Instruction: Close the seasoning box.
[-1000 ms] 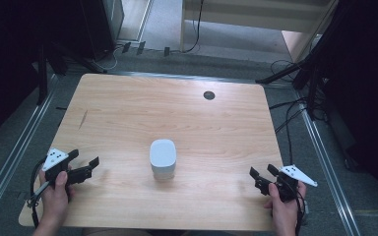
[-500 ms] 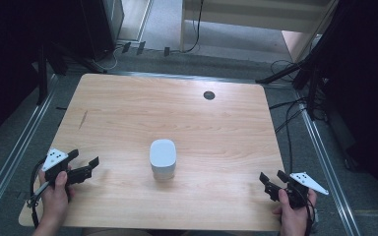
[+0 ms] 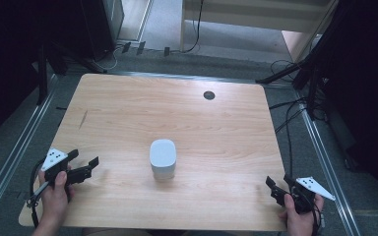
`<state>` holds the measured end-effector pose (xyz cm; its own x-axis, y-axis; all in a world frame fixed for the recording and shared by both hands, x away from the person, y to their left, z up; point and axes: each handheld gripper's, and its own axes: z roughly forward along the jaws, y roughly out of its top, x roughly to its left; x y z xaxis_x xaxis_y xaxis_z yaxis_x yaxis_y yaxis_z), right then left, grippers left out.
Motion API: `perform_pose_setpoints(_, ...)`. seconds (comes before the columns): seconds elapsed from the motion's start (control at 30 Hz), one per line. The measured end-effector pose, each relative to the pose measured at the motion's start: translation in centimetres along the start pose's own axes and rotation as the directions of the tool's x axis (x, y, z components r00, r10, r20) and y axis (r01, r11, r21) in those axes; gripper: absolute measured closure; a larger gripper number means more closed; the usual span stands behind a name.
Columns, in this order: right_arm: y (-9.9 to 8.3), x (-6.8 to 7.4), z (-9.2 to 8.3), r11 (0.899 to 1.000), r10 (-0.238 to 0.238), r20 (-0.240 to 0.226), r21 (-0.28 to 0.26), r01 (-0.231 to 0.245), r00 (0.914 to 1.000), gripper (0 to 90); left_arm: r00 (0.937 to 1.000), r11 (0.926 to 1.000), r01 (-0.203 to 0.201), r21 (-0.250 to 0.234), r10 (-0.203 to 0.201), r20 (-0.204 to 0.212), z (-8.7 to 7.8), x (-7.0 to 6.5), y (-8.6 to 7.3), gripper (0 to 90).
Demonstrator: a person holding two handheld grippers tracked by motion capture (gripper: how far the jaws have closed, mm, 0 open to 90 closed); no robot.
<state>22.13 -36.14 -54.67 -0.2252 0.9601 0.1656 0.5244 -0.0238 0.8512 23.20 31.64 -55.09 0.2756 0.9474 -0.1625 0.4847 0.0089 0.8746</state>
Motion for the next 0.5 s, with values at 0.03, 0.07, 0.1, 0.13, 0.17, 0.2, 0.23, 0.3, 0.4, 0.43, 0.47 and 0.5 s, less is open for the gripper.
perform_pose_setpoints(0.03,-0.02,-0.01,-0.06,1.0,-0.01,0.002,0.0,0.01,0.9999,24.0,1.0,1.0,0.001,-0.001,-0.001,0.0,0.02,-0.01,-0.01,13.7)
perform_pose_setpoints(0.07,-0.06,0.06,-0.13,1.0,-0.016,0.0,0.004,0.016,0.9999,24.0,1.0,1.0,0.001,0.0,-0.001,0.0,0.03,0.0,0.0,13.7)
perform_pose_setpoints(0.1,-0.06,0.06,-0.13,1.0,-0.016,0.0,0.004,0.016,0.9999,24.0,1.0,1.0,-0.001,0.003,0.001,0.001,0.02,0.02,0.02,13.7)
perform_pose_setpoints(0.13,-0.09,0.13,-0.11,1.0,-0.022,0.005,0.003,0.022,0.9998,24.4,1.0,1.0,0.0,0.004,0.0,0.002,0.02,0.03,0.02,13.7)
perform_pose_setpoints(0.17,-0.09,0.13,-0.11,1.0,-0.022,0.005,0.003,0.022,0.9998,24.4,1.0,1.0,-0.001,0.006,0.001,0.002,0.0,0.05,0.02,13.7)
perform_pose_setpoints(0.2,-0.09,0.26,-0.05,1.0,-0.011,0.003,0.011,0.011,0.9999,24.5,1.0,1.0,-0.001,0.007,0.0,0.003,0.01,0.07,0.03,13.7)
perform_pose_setpoints(0.23,-0.09,0.3,0.0,1.0,-0.009,-0.001,0.013,0.009,1.0,24.5,1.0,1.0,0.0,0.006,0.0,0.004,0.02,0.09,0.03,13.7)
perform_pose_setpoints(0.3,-0.08,0.36,0.05,1.0,-0.008,-0.003,0.013,0.008,1.0,24.5,1.0,1.0,0.001,0.006,-0.001,0.005,0.04,0.1,0.03,13.7)
perform_pose_setpoints(0.4,-0.07,0.45,0.09,1.0,-0.013,0.004,0.022,0.013,0.9999,24.6,1.0,1.0,0.004,0.009,-0.004,0.005,0.08,0.11,0.04,13.7)
perform_pose_setpoints(0.43,-0.07,0.45,0.09,1.0,-0.013,0.004,0.022,0.013,0.9999,24.6,1.0,0.9999,0.004,0.01,-0.004,0.005,0.08,0.12,0.05,13.7)
perform_pose_setpoints(0.47,-0.06,0.39,0.11,1.0,-0.012,0.002,0.019,0.012,0.9999,24.5,1.0,0.9999,0.004,0.012,-0.004,0.005,0.08,0.14,0.05,13.7)
perform_pose_setpoints(0.5,-0.06,0.35,0.09,1.0,-0.006,-0.001,0.02,0.006,1.0,24.5,1.0,0.9999,0.003,0.013,-0.003,0.006,0.08,0.16,0.06,13.7)
